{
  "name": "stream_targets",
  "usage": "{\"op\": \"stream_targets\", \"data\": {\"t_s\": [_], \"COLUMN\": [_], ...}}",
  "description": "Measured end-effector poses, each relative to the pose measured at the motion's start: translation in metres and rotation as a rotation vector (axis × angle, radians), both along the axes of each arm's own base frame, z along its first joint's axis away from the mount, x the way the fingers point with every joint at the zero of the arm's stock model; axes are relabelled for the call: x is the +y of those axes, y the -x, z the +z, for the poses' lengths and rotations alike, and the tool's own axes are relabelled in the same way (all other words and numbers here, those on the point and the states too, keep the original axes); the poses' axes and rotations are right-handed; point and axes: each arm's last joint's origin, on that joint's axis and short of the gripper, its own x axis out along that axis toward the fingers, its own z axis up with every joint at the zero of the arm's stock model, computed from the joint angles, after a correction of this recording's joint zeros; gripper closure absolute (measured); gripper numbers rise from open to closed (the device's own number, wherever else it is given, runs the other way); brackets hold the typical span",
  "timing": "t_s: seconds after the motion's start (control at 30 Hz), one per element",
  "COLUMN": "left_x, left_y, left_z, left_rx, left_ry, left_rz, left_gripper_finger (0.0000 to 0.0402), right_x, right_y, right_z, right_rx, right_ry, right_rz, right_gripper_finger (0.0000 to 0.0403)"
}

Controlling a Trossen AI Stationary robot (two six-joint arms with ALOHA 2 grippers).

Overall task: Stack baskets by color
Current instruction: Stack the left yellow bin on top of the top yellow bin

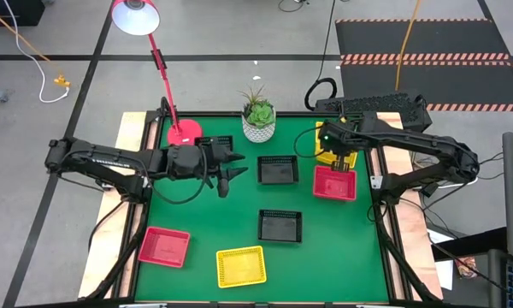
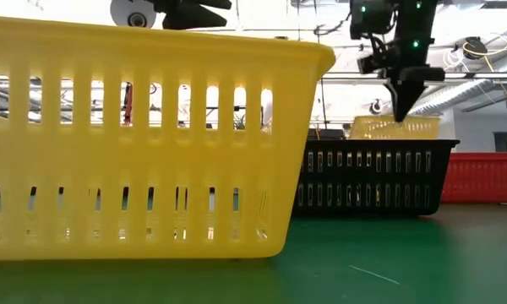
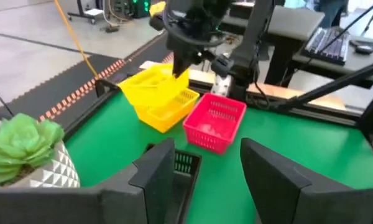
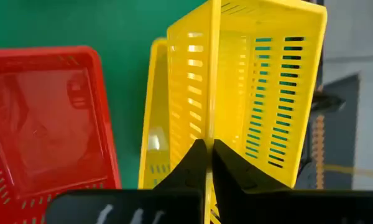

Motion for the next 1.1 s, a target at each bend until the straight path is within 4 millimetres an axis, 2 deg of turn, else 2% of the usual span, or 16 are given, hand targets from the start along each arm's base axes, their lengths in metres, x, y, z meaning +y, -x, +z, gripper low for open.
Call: {"op": "stream_targets", "data": {"t_s": [0.37, 0.57, 0.93, 1.1], "left_x": [-0.006, -0.006, -0.005, -0.006], "left_y": [0.006, 0.006, 0.006, 0.006], "left_z": [-0.006, -0.006, -0.006, -0.006], "left_rx": [0.082, 0.087, 0.082, 0.079], "left_ry": [-0.008, -0.002, -0.006, -0.004], "left_rz": [-0.025, -0.023, -0.024, -0.023], "left_gripper_finger": [0.0215, 0.0215, 0.0215, 0.0215], "right_x": [-0.01, -0.013, -0.014, -0.013], "right_y": [0.003, 0.013, 0.015, 0.014], "right_z": [-0.03, -0.046, -0.046, -0.047], "right_rx": [-0.082, -0.042, -0.008, -0.031], "right_ry": [-0.049, -0.086, -0.066, -0.114], "right_rz": [-0.121, -0.2, -0.165, -0.147], "right_gripper_finger": [0.0402, 0.0402, 0.0399, 0.0363]}}
